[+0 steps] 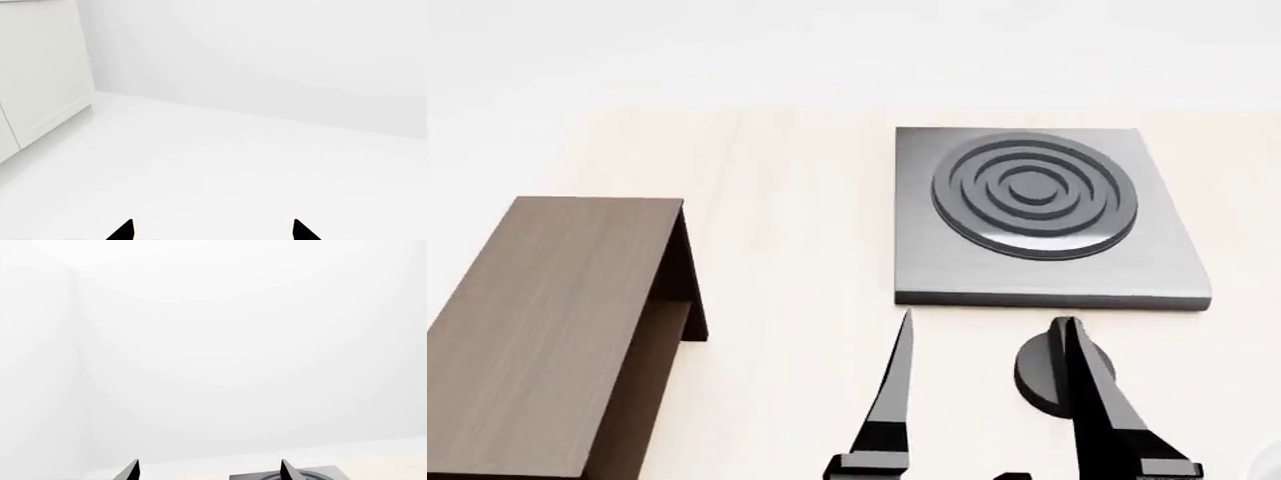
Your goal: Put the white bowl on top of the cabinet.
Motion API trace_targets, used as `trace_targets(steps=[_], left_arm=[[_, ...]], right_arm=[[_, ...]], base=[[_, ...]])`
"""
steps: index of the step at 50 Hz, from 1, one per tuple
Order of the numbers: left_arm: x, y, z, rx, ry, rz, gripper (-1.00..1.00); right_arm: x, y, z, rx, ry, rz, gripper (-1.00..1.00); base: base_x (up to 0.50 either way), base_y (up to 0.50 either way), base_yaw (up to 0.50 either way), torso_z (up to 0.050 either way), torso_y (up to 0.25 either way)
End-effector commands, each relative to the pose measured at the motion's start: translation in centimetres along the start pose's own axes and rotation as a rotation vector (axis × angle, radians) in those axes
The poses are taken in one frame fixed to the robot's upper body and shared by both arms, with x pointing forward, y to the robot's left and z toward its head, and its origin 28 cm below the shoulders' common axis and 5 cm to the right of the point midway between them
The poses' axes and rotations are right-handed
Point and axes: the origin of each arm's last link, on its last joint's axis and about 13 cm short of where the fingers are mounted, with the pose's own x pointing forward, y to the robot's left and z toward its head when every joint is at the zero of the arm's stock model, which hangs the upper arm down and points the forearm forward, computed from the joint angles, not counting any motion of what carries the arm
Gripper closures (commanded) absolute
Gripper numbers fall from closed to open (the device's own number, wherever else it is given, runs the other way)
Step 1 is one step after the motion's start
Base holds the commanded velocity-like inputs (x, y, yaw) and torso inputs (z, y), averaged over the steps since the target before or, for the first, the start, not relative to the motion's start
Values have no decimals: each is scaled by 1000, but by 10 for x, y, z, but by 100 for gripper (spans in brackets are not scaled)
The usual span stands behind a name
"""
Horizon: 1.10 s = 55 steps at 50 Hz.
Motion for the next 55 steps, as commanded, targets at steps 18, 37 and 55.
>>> trace_targets(steps=[18,37,55], left_arm=[[0,0,0,-2,3,-5,-100],[1,0,-1,-6,17,-6,-100],[2,0,-3,-11,35,-4,-100]], right_arm=[[0,0,1,0,1,-5,-100],[21,-7,23,-41,31,-203,-100],[40,-20,34,-56,223,-450,-100]], base=[[133,0,0,0,0],[0,0,0,0,0],[0,0,0,0,0]])
